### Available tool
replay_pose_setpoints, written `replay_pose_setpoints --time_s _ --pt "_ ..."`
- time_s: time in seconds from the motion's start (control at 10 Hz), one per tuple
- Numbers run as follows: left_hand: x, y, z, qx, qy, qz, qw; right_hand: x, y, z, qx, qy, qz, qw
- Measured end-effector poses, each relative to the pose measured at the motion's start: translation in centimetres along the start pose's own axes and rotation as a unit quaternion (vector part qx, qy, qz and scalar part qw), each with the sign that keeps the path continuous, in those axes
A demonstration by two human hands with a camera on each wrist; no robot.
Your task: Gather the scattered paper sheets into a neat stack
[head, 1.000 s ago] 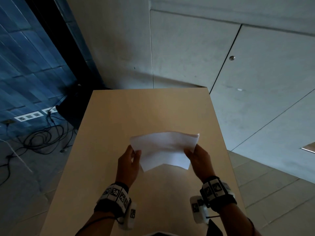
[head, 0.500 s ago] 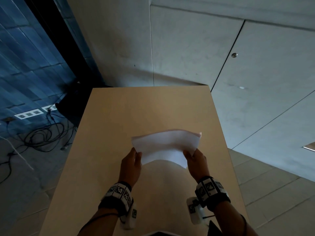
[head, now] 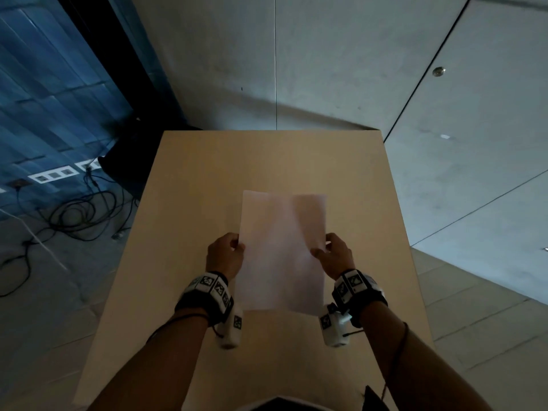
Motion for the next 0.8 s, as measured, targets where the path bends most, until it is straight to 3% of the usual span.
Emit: replay_pose_setpoints --time_s 0.4,0.8 --pt "-2.3 2.5 5.8 0.009 -0.07 0.047 0.996 0.3 3.2 6.3 0.007 0.076 -0.06 0.995" --pt "-3.7 2.7 5.5 0.017 -0.071 0.067 0.995 0.7 3.6 5.6 0.04 0.065 -0.119 0.99"
Point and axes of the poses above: each hand's wrist, its own z-axis towards the middle knuckle, its own y-axis out of the palm, x = y × z, the point moved 3 cm from there along z, towards the middle knuckle, and after that the axes turned 4 degrees about -z, right-handed, at the moved point
